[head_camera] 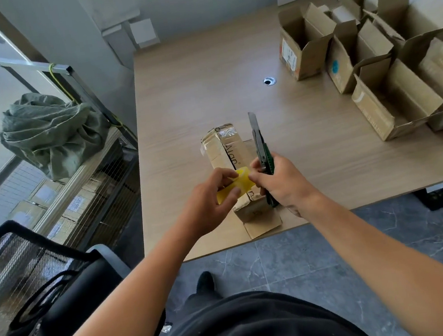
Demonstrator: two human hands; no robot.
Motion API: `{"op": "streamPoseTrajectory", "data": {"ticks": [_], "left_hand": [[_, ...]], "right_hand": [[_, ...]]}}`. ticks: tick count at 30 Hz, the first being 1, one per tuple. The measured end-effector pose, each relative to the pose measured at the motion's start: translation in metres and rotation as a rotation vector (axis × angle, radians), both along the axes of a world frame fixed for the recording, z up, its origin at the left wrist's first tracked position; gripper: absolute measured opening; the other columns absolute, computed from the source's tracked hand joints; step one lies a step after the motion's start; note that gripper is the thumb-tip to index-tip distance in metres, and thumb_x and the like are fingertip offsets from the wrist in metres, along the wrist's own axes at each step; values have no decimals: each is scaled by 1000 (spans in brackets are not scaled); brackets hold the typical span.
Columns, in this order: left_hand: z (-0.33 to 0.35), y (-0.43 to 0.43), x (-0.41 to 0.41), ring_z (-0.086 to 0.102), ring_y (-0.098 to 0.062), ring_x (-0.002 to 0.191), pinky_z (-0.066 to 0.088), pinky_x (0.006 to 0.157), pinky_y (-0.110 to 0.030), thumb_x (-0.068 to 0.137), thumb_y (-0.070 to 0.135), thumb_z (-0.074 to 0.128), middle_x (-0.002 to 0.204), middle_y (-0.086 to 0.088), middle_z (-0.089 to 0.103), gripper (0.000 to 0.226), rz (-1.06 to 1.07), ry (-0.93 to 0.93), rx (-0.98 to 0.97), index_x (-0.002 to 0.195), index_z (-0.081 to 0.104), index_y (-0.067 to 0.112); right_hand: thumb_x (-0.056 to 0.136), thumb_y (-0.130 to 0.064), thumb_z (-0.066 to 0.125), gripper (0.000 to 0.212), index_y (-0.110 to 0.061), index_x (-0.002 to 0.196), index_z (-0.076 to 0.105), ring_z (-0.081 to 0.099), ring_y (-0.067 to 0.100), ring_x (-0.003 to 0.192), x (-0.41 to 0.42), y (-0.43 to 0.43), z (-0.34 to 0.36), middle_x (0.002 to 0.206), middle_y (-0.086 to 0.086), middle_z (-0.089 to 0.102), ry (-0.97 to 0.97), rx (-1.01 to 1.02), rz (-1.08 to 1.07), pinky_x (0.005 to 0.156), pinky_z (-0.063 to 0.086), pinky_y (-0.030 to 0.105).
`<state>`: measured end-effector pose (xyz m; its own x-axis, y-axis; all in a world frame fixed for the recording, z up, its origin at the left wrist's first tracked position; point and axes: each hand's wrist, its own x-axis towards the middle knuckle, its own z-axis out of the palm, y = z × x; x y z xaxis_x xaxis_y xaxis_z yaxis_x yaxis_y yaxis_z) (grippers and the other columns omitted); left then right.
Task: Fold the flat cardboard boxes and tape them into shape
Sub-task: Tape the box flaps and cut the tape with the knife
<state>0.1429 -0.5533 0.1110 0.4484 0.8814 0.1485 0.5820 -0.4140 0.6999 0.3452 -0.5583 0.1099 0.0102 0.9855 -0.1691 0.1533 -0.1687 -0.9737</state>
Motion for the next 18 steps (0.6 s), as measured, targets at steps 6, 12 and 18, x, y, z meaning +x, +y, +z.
{"op": "streamPoseTrajectory", "data": {"ticks": [6, 12, 18], "left_hand": [[-1, 47, -7, 64, -15, 79, 51, 69, -29, 94, 49, 63, 89, 5, 65, 36, -113, 127, 66, 120, 56, 24], [25, 137, -49, 51, -12, 57, 44, 60, -31, 82, 70, 58, 65, 8, 55, 50, -296, 224, -25, 108, 68, 28], [59, 228, -63, 66, -10, 76, 49, 68, -18, 94, 45, 60, 87, 9, 71, 27, -769, 287, -490, 119, 67, 41]], "right_hand": [[92, -16, 72, 6, -20, 88, 72, 61, 5, 56, 0, 9, 14, 64, -9, 66, -34, -9, -171, 55, 51, 22], [92, -9, 70, 7, -14, 87, 69, 56, 13, 55, -30, 14, 22, 62, -5, 61, 283, -59, -541, 53, 51, 25], [91, -14, 74, 7, -18, 87, 70, 55, 13, 60, -75, 22, 16, 68, 0, 60, 490, -148, -727, 60, 51, 26]]}}
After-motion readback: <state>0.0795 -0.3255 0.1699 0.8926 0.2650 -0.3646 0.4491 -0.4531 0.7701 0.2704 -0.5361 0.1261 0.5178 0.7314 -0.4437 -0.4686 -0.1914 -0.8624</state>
